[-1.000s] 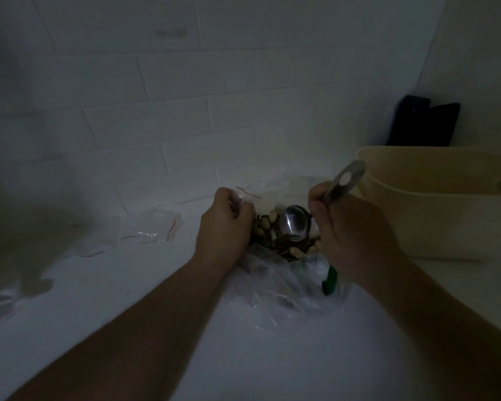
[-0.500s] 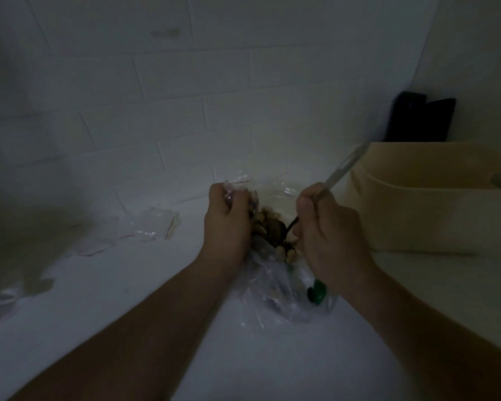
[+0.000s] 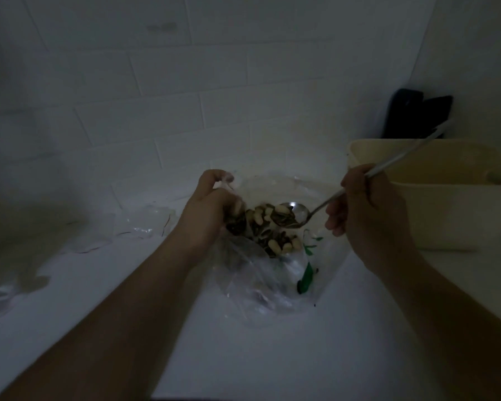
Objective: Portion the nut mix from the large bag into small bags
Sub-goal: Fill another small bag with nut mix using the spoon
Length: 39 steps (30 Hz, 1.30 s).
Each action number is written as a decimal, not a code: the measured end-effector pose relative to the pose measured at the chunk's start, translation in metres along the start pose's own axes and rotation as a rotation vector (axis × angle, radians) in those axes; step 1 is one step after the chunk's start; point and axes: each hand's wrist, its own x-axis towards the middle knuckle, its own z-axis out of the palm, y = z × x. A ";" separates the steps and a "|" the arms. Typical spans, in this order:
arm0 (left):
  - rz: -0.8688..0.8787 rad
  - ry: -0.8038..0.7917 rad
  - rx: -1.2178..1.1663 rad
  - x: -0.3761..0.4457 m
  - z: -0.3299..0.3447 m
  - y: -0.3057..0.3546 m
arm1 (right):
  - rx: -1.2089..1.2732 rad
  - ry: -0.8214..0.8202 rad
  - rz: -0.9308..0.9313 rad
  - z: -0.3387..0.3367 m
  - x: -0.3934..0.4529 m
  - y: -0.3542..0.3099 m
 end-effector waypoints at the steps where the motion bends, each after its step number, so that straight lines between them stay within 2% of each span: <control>1: -0.028 -0.047 -0.011 -0.001 -0.001 0.001 | 0.004 0.010 -0.004 -0.001 0.000 0.000; 5: -0.062 -0.235 0.148 -0.006 -0.001 -0.005 | 0.019 0.024 0.010 -0.002 -0.001 -0.001; 14: 0.002 -0.254 0.379 -0.004 -0.004 -0.007 | -0.061 0.018 -0.041 -0.004 -0.002 -0.002; 26: -0.030 -0.254 0.096 -0.001 -0.005 -0.001 | -0.240 -0.042 -0.075 -0.016 0.009 -0.035; 35: -0.073 -0.341 0.115 -0.001 -0.014 0.002 | -0.264 -0.058 -0.110 -0.014 0.011 -0.065; 39: -0.116 -0.440 0.171 -0.002 -0.019 0.005 | -0.267 -0.080 -0.122 -0.009 0.008 -0.069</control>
